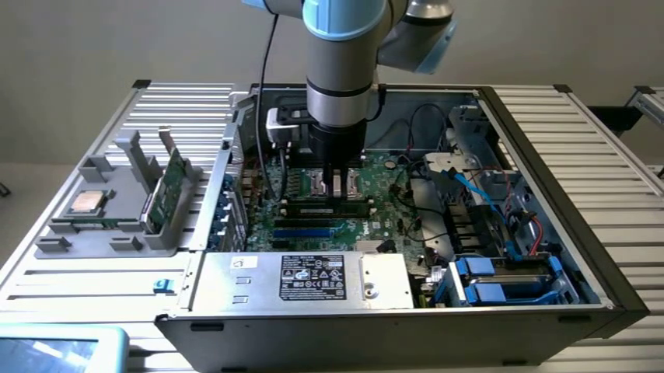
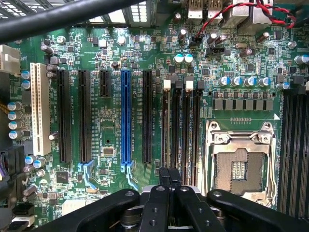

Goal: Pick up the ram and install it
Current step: 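Press down the ram until it locks into place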

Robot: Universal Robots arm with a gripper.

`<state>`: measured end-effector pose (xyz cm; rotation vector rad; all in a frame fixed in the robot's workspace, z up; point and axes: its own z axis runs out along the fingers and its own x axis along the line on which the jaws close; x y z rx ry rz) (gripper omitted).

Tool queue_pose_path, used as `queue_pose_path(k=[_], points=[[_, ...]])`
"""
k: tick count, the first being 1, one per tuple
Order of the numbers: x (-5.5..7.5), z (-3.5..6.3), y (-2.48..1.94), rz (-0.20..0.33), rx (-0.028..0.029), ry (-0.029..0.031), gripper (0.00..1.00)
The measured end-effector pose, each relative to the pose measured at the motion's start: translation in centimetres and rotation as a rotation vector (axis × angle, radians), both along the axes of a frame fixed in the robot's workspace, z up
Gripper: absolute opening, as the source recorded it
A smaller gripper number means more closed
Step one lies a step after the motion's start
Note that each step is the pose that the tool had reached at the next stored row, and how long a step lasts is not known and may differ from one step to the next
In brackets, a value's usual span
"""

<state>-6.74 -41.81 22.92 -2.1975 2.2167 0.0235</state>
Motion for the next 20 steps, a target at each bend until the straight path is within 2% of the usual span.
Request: queue_pose_path(k=[3,6,20], points=[[0.00,0.00,0.00,0.000,-0.0003,-0.0002,0.09],[0.00,-0.02,0.01,0.000,-0.0004,-0.0039,0.09],[0.00,-0.08,0.01,0.000,-0.0002,-0.0059,0.09]])
